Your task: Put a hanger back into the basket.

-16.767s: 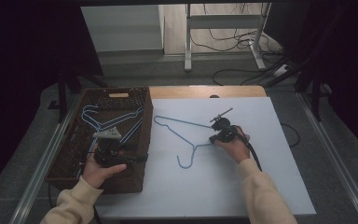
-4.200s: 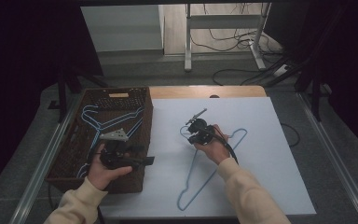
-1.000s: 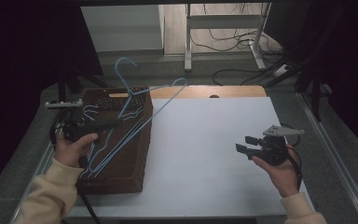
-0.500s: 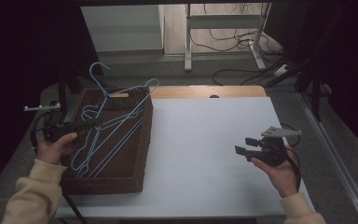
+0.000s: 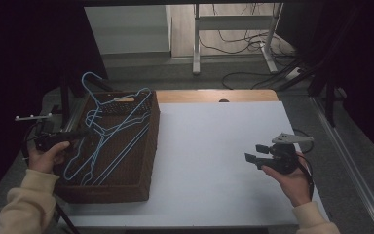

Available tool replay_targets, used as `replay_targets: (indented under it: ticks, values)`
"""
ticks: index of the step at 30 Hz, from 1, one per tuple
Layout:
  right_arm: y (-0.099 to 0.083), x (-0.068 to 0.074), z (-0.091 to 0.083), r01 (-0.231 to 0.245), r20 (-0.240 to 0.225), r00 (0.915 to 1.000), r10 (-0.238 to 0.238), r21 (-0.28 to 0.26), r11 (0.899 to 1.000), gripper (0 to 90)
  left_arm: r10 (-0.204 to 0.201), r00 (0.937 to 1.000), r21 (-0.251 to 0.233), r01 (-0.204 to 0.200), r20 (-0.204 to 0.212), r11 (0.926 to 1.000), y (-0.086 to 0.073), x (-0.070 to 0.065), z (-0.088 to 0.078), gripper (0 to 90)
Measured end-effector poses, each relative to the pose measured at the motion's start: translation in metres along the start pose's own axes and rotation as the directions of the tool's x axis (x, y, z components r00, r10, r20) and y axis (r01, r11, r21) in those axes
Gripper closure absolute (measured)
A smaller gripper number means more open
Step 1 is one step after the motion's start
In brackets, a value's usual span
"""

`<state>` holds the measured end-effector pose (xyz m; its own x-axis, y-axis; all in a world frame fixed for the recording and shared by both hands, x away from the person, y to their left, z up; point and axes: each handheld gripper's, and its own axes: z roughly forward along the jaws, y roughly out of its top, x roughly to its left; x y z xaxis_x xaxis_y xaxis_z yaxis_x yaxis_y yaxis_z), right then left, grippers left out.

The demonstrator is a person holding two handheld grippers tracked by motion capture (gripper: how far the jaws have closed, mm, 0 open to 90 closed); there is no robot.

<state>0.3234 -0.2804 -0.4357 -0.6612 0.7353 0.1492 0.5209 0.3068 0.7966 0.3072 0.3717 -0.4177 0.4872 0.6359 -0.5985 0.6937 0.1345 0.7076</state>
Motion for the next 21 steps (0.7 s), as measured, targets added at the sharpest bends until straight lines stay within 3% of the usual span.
replay_targets:
  ticks: [11, 16, 20, 21]
  values:
    - [-0.001, 0.0, 0.001, 0.0, 0.001, 1.0, 0.0, 0.006, 1.0, 39.3, -0.014, 0.9998, 0.059, 0.014, -0.012, 0.9981, -0.003, 0.013, 0.021, 86.8]
    - [-0.001, 0.0, 0.002, 0.003, 0.0, 1.0, -0.003, 0.006, 1.0, 39.3, -0.029, 0.9996, 0.058, 0.029, 0.003, 0.9979, -0.009, 0.019, 0.022, 86.8]
    - [-0.001, 0.0, 0.003, 0.005, 0.0, 1.0, -0.005, 0.008, 1.0, 39.3, -0.034, 0.9994, 0.115, 0.035, -0.01, 0.9928, -0.014, 0.023, 0.027, 86.7]
    - [-0.001, 0.0, 0.003, 0.005, 0.0, 1.0, -0.005, 0.007, 1.0, 39.3, -0.03, 0.9975, 0.138, 0.038, -0.064, 0.9897, -0.016, 0.024, 0.031, 86.6]
